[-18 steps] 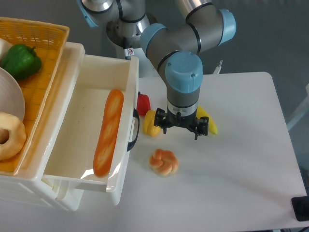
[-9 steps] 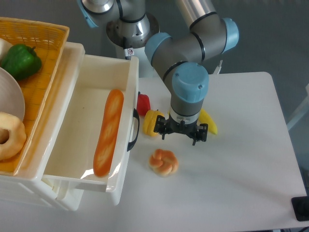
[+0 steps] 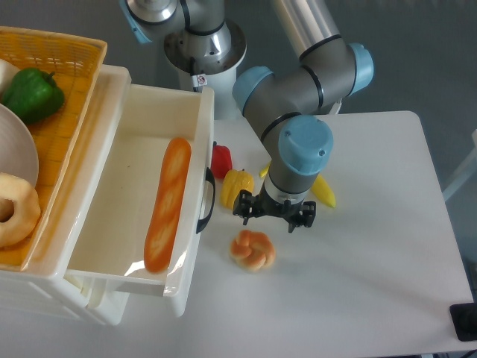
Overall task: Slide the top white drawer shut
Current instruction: 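Move the gripper down beside the open drawer's front panel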
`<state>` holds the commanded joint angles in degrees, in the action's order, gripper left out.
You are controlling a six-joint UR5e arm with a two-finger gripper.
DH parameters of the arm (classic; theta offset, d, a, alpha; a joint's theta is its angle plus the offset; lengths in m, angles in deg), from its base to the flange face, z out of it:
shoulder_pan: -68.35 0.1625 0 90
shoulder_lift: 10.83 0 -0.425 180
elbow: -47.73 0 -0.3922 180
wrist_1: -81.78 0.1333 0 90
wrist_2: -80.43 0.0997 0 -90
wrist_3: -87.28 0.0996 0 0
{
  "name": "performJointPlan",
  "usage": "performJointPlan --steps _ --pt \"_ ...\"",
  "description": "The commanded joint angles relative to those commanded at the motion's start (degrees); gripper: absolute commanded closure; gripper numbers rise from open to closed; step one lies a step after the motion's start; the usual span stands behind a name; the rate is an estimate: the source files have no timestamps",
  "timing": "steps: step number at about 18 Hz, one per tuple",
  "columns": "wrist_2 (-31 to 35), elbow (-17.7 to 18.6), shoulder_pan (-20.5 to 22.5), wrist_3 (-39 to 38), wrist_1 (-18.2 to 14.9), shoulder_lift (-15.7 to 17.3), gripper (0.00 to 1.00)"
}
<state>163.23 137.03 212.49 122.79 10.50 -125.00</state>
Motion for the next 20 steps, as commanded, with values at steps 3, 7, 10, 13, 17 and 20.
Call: performJointPlan --steps 3,7,10,13,17,20 --pt "0.00 0.26 -0.18 0.00 -0.09 0.09 0.00" --pt "-0.26 0.27 -0.35 -0.44 -0.53 0.35 0.00" --pt "-0.26 0.27 -0.70 -1.93 -0.53 0.53 0.00" --pt "-0.26 0.27 -1.41 -2.02 -0.62 0.44 0.00" --pt "-0.35 0.27 -1.76 -2.02 -1.14 0.61 0.00" --pt "-0.79 0.27 -2.28 -2.02 -1.23 0.79 0.00"
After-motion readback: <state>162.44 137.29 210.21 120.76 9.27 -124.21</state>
